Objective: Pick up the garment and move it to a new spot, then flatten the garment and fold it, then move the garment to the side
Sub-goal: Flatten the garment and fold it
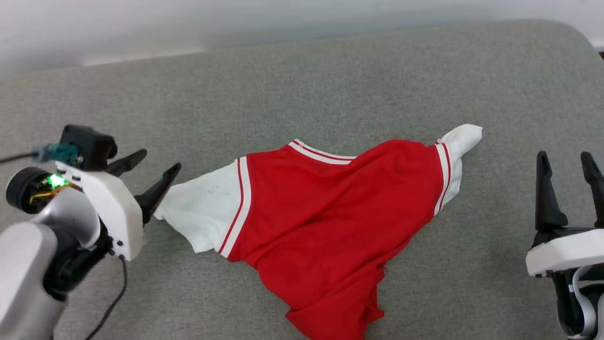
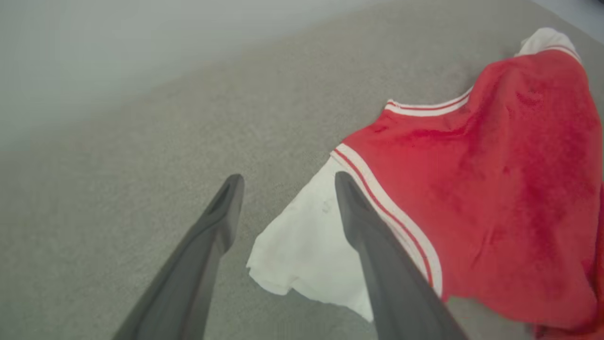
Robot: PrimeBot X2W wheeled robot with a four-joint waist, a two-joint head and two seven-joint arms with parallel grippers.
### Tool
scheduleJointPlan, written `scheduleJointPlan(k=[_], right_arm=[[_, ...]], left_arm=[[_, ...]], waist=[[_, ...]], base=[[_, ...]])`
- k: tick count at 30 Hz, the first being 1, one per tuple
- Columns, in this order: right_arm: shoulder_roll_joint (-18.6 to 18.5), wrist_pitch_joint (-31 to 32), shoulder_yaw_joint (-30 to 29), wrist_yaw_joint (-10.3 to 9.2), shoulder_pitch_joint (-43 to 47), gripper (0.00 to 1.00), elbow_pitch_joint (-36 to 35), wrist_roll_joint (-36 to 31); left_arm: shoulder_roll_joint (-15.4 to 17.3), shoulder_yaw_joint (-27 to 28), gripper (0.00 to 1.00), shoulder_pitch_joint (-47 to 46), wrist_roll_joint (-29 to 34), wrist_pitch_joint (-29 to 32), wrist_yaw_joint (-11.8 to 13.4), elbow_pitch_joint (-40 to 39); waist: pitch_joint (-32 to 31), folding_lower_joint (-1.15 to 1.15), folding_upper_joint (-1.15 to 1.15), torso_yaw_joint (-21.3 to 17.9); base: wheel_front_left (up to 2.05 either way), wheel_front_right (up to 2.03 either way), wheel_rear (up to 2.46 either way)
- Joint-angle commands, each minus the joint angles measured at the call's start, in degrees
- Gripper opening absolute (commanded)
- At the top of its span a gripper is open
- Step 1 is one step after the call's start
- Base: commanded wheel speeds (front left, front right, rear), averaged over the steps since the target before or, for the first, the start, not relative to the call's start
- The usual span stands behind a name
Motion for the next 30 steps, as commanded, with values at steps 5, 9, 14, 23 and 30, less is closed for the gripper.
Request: scheduleJointPlan(k=[5,9,14,23,30], right_arm=[[1.68,-1.1,-0.96,-0.02,-2.13,1.0,0.25,-0.86],[2.14,-1.81,-0.38,-0.03,-2.86,1.0,0.98,-0.89],[2.4,-2.72,-0.11,-0.03,-3.21,1.0,1.72,-0.61],[2.48,-2.7,-0.53,-0.02,-3.62,1.0,3.03,-1.4],[2.45,-1.19,0.21,-0.03,-3.2,1.0,4.12,-2.22]], left_arm=[[4.33,-5.64,1.0,-6.72,-7.69,17.68,0.07,3.44],[5.5,-7.89,1.0,-9.72,-8.94,22.69,0.07,5.52],[6.05,-10.54,1.0,-11.62,-8.19,23.98,0.07,9.04],[4.71,-12.38,0.0,-11.32,-9.72,20.97,0.07,12.44],[2.72,-7.25,0.0,-14.33,-6.54,5.83,1.88,16.61]], waist=[[3.98,0.0,0.0,-1.79],[6.11,0.0,0.0,-2.73],[8.23,0.0,0.0,-3.68],[9.22,0.0,0.0,-3.34],[6.9,0.0,0.0,-1.65]], base=[[0.0,0.0,0.0],[0.0,0.0,0.0],[0.0,0.0,0.0],[0.0,0.0,0.0],[0.0,0.0,0.0]])
